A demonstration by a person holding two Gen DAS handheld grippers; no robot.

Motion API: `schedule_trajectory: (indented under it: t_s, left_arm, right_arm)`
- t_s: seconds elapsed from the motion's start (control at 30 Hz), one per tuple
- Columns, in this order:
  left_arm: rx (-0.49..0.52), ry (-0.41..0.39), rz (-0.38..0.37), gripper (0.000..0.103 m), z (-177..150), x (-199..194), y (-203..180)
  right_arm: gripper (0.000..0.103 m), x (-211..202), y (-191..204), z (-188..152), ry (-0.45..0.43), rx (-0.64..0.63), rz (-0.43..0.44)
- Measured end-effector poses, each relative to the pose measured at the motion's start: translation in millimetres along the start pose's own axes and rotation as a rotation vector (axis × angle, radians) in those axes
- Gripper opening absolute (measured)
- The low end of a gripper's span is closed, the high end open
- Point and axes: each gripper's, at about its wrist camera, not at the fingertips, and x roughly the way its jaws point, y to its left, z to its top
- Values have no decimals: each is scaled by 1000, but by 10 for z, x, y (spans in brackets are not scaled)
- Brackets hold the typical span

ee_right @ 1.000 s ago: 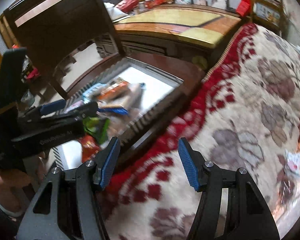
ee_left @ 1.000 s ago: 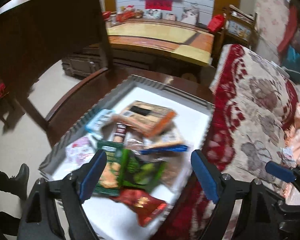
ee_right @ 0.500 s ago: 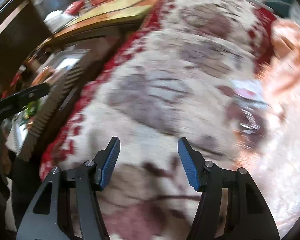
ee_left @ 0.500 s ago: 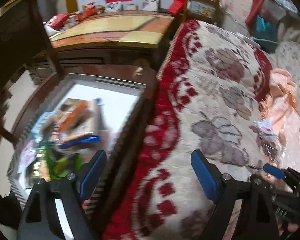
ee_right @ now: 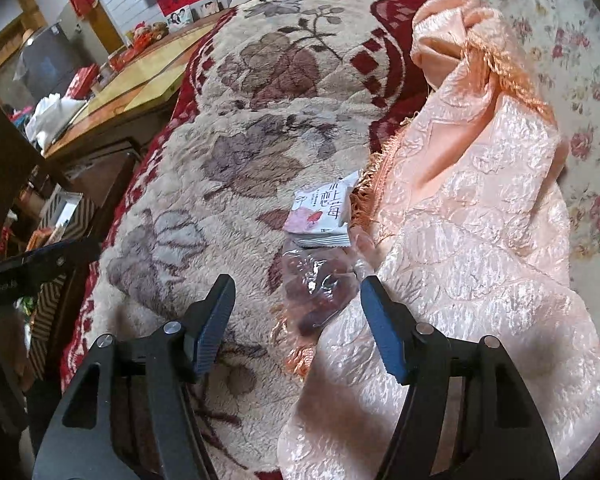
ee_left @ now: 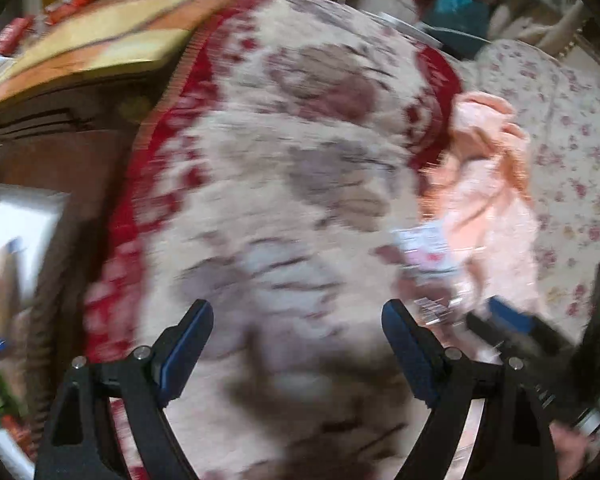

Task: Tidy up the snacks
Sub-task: 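Move both tools back to the blanket, then grasp the strawberry packet with the left tool while the right tool grasps the clear bag of red dates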

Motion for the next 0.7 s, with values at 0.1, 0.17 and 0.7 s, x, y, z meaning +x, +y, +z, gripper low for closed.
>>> schedule_trajectory:
  t_s: [0.1,0.17,0.7]
  left_arm:
    - [10,49,-68,88,215,229,-280]
    - [16,75,-73,88,335,388,-436]
    - [71,249,-85,55,570,1469,-1173]
  right_arm:
    - [66,20,-48,-19,-3,11,27]
    - [66,27,-78,-47,4,8,42]
    - [66,27,-372,-63,3,113,103]
